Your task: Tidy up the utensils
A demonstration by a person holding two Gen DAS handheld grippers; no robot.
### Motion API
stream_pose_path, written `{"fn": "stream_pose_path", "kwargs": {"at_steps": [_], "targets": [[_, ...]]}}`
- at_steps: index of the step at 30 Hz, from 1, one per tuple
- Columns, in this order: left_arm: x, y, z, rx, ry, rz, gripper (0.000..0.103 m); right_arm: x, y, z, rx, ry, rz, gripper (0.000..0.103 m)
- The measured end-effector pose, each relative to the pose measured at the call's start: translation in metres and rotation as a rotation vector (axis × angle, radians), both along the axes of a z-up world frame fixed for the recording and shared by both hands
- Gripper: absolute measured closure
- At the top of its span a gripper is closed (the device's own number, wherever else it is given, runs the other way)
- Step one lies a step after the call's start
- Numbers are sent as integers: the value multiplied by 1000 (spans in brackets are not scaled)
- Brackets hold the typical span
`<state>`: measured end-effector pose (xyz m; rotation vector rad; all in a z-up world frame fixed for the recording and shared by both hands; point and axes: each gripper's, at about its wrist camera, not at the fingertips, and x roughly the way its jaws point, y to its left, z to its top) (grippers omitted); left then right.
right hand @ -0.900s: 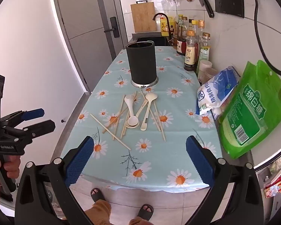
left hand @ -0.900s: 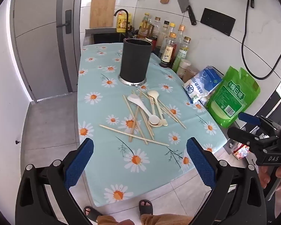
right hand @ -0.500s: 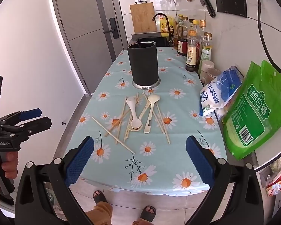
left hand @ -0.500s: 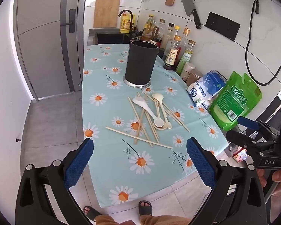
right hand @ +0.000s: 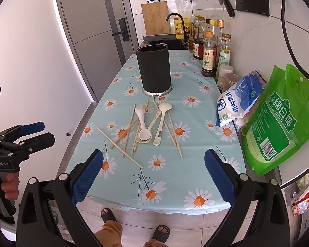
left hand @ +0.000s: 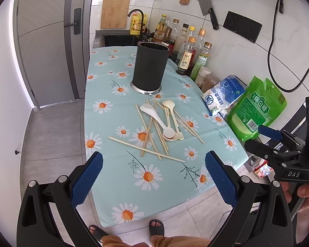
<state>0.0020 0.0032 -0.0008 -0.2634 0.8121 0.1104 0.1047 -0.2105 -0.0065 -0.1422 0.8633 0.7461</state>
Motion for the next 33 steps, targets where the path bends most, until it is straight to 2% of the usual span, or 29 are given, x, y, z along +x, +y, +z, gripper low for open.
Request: {"fn": "stream_pose_path", "kwargs": {"at_steps": [33], "targets": [[9,1,-6,-13,4,-7,6,7,14,-2,-17,4,-1,6]]}}
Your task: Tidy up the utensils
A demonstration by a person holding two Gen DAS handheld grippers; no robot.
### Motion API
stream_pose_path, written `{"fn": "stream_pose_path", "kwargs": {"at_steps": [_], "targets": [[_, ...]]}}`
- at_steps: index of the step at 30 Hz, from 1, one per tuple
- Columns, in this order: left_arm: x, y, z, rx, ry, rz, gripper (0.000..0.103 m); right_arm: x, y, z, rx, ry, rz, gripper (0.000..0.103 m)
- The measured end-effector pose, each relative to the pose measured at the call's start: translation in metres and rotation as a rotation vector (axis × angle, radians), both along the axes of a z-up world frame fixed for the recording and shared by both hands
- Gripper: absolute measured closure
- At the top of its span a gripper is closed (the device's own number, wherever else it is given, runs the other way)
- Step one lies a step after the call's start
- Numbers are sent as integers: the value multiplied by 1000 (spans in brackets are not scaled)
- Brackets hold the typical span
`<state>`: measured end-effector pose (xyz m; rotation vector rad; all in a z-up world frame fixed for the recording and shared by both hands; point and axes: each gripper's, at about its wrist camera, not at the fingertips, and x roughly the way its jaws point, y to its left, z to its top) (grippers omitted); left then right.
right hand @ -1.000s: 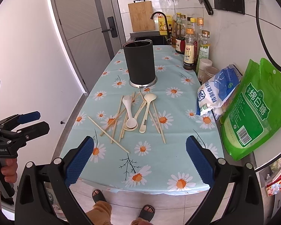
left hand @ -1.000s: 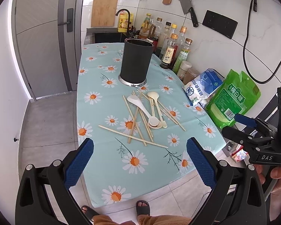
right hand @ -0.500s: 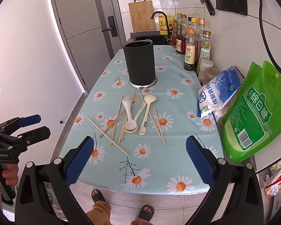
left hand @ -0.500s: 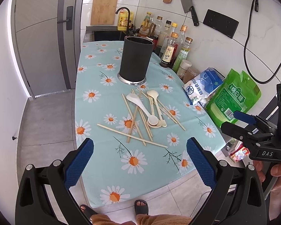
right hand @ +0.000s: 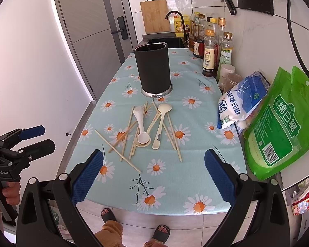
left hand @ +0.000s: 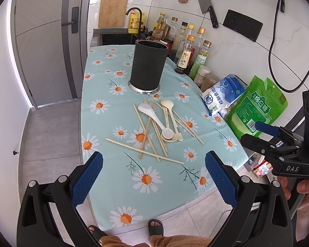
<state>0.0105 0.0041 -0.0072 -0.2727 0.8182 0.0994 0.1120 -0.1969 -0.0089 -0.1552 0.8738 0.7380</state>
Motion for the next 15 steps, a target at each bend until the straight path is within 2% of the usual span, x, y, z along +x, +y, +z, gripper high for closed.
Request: {"fn": "stream_pose_path", "kwargs": {"at_steps": [15], "targets": [[4,-1,-1,0,7,2,6,4,2,-6,0,23,9,6]]}}
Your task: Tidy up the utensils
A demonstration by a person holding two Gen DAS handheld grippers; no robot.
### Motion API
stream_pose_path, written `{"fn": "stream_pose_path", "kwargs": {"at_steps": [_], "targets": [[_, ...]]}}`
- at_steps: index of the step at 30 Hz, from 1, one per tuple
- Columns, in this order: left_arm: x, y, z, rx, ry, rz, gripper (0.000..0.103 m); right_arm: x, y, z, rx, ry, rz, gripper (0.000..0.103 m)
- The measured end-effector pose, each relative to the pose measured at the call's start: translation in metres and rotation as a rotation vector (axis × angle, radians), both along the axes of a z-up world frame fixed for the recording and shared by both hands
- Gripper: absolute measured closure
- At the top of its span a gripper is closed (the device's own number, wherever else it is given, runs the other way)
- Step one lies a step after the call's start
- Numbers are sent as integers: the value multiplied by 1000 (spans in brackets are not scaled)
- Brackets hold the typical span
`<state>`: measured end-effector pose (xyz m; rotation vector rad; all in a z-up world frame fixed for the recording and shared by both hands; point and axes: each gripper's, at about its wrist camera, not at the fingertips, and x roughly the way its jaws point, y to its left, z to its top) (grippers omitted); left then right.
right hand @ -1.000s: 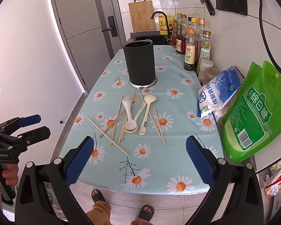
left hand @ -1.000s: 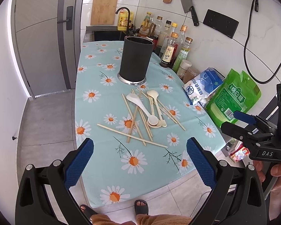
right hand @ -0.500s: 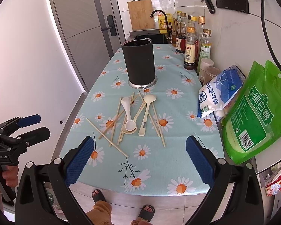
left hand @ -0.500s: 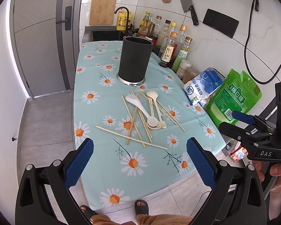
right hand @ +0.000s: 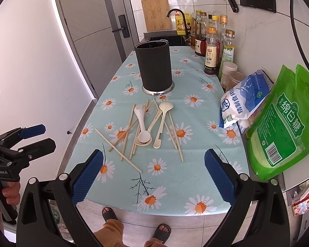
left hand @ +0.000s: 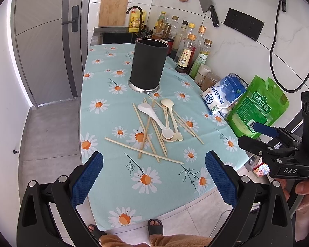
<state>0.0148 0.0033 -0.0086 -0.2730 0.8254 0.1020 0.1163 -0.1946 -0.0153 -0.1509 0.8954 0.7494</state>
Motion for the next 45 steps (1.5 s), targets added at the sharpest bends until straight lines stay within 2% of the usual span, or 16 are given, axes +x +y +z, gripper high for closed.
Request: {"fn": "stream_pose_path", "kwargs": {"at_steps": [15,24,30,37,43,45], "targets": [[1,1,-1,-31,4,32,6,3,-2,-2,12,13,37,6],[8,6,-10,-146,26,90,7,12,-2,-15,30,83,87,6],[21,19,-37,-270,86,165,8,21,-1,-33,23,167,123,6],[38,54,-76,-454,176,276,24,31,9,-48,5,232,124,6],[57,82,-109,-624,227,357,46,41,20,-48,-16,244,107,6],[63,88,-116,-642,248,381,54,44,22,-45,-23,239,100,6]]}}
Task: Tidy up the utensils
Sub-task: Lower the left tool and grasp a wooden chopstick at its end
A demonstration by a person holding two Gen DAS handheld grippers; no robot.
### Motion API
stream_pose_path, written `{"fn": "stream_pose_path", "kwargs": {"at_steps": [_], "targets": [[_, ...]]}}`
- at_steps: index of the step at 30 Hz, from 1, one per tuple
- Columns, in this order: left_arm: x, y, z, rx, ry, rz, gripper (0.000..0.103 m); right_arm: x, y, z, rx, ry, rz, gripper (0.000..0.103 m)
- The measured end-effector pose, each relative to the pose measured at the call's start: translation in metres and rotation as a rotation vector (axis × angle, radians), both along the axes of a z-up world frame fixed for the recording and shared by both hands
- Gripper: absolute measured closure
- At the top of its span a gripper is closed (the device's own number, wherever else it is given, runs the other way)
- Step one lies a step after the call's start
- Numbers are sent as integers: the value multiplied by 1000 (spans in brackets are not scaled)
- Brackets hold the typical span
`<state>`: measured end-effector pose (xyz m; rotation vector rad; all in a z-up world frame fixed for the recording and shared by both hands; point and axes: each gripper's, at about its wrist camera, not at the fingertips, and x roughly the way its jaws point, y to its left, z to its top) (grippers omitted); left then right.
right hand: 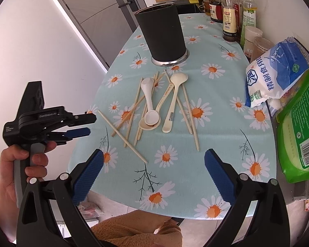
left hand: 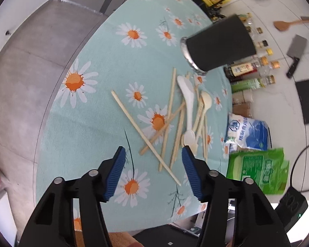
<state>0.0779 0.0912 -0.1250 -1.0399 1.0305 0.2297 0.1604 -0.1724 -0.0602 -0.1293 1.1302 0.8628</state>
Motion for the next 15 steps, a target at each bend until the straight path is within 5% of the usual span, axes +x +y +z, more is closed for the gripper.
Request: {"fn": "stream_pose_path", "kwargs": {"at_steps": [5,15], "targets": [[14,13,-19,-69,70,23,71,13,6,8,-2,5,-29,6],[32,23,-38,-150,181,25,76,30,27,20,-47,-15,-60,6]]}}
